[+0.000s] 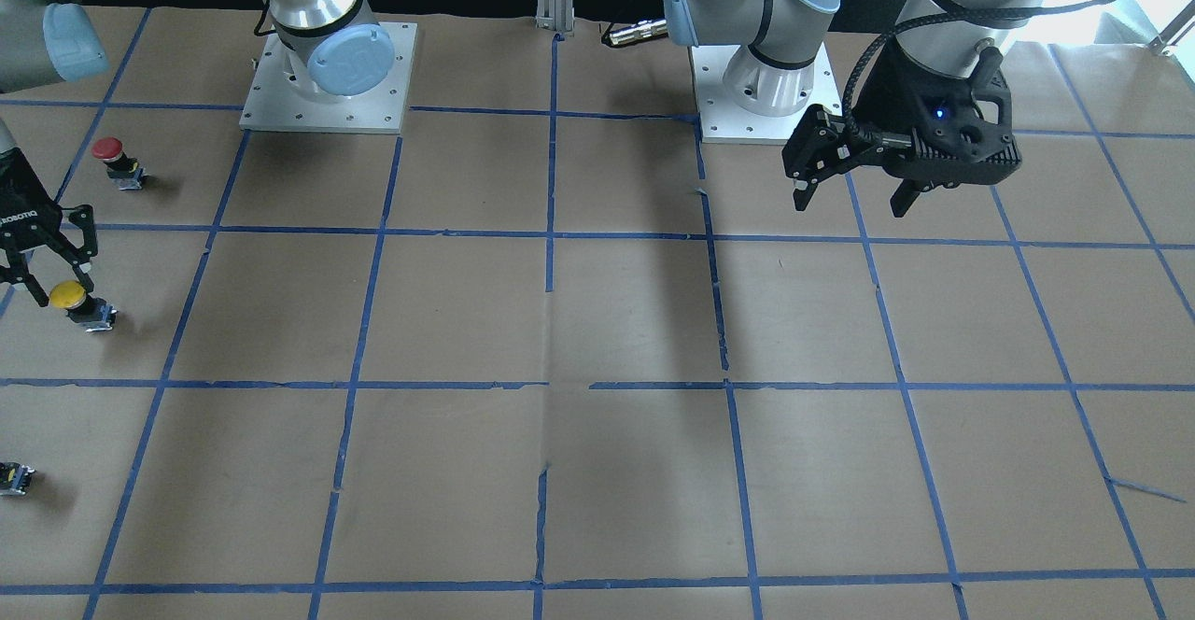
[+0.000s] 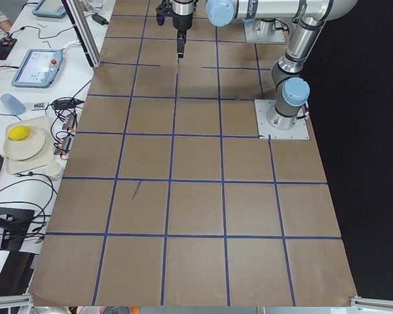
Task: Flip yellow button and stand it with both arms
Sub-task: 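Open the right gripper to release the standing button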
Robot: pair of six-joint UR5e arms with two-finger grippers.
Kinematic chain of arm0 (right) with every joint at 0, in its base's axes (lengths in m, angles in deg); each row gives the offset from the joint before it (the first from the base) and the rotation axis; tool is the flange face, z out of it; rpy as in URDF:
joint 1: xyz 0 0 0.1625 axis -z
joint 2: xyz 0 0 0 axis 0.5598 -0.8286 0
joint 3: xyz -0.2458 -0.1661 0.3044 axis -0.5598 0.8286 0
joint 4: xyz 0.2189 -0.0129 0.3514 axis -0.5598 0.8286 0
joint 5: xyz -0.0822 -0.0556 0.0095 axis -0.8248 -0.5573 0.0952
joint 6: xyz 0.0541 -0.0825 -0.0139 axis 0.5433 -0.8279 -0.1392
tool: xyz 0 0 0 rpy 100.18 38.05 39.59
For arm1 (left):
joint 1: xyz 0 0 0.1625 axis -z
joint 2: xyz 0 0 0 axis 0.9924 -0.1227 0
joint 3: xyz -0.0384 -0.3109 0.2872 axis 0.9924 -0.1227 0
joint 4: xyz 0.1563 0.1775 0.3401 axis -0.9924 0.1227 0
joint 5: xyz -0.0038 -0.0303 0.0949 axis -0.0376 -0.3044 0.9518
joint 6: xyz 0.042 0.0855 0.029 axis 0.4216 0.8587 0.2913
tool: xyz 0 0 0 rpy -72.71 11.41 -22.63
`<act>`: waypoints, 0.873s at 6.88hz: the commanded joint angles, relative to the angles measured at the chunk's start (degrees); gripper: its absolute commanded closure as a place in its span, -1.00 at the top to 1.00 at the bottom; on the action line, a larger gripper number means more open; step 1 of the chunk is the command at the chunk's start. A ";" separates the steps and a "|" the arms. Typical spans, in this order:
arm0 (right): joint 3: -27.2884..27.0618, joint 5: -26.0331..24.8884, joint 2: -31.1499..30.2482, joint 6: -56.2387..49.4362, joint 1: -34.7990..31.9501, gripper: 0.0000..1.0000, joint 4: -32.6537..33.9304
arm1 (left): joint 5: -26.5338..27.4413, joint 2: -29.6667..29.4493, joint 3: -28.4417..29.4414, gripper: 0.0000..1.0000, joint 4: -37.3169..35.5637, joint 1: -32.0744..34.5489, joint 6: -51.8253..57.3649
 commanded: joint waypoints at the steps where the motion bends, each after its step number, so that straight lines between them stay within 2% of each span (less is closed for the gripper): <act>1: 0.16 -3.81 -0.65 3.06 0.00 1.00 -0.99 | -0.02 -0.03 -0.01 1.00 0.03 0.03 -0.03; 2: 0.16 -8.19 -3.00 8.65 -0.18 0.99 -1.35 | -0.02 -0.03 -0.01 1.00 0.03 0.03 -0.03; 3: 0.24 -8.76 -9.12 14.10 -1.13 0.99 -7.62 | -0.02 -0.03 -0.01 1.00 -0.06 0.03 -0.03; 4: 1.38 -9.98 -15.36 21.11 -2.88 1.00 -16.99 | 0.07 -0.03 -0.01 1.00 0.03 -0.06 -0.03; 5: 4.34 -12.69 -18.90 27.19 -6.47 1.00 -24.39 | -0.02 -0.03 -0.01 1.00 0.03 0.03 -0.03; 6: 9.51 -16.02 -19.89 33.60 -11.46 1.00 -31.34 | -0.02 -0.03 -0.01 1.00 0.03 0.03 -0.03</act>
